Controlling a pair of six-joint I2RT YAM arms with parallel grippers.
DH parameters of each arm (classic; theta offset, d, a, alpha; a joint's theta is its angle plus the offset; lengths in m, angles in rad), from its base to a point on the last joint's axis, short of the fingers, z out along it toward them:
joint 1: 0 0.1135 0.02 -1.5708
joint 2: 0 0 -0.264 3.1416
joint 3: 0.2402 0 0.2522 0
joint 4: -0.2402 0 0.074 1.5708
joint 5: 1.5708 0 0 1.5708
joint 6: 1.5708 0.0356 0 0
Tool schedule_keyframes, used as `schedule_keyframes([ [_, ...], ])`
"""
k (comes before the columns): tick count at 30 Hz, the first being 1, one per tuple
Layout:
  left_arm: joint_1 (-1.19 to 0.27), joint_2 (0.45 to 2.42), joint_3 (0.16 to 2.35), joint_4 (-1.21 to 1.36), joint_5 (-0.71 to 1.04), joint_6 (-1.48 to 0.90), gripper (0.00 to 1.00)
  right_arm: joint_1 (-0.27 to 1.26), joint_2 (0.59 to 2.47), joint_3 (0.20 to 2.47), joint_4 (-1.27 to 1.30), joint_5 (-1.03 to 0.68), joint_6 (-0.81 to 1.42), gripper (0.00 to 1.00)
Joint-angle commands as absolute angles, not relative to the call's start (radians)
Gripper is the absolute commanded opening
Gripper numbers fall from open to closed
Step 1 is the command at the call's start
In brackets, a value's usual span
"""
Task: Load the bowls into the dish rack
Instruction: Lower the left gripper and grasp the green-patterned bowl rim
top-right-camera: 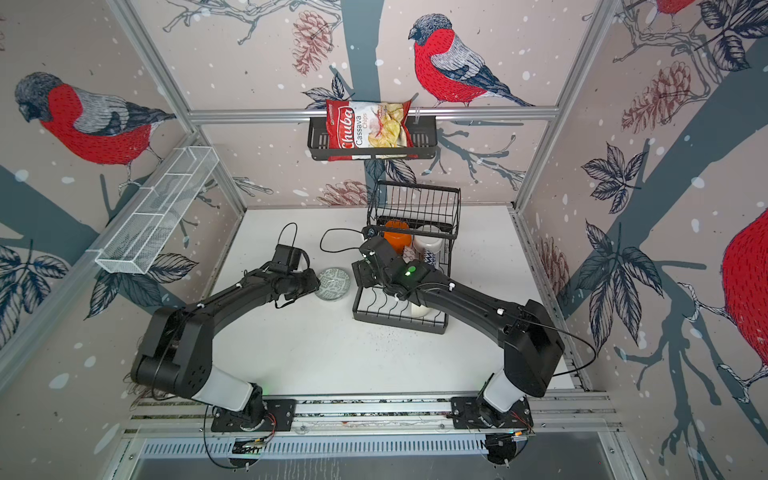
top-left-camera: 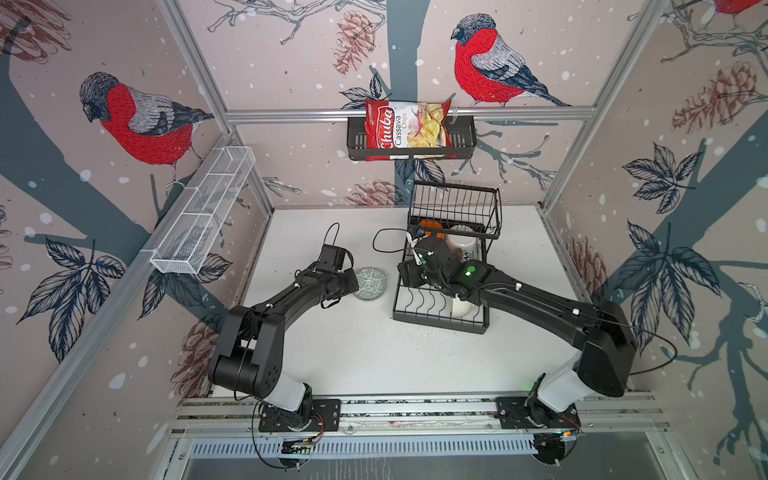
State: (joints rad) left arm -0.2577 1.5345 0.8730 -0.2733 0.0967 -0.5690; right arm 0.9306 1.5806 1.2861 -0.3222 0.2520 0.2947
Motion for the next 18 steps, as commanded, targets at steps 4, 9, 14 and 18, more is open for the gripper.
schedule_keyframes([
  [4, -0.265, 1.568, 0.876, -0.275, 0.071, -0.560, 0.39, 0.933, 1.577, 1.278, -0.288, 0.255, 0.305, 0.81],
  [9, -0.270, 1.596, 0.877, -0.259, 0.075, -0.563, 0.30, 0.930, 1.577, 1.274, -0.288, 0.259, 0.306, 0.80],
  [14, -0.274, 1.595, 0.874, -0.255, 0.073, -0.563, 0.20, 0.930, 1.577, 1.269, -0.285, 0.259, 0.307, 0.80],
  [18, -0.275, 1.588, 0.870, -0.252, 0.077, -0.564, 0.12, 0.931, 1.581, 1.269, -0.284, 0.258, 0.308, 0.80],
])
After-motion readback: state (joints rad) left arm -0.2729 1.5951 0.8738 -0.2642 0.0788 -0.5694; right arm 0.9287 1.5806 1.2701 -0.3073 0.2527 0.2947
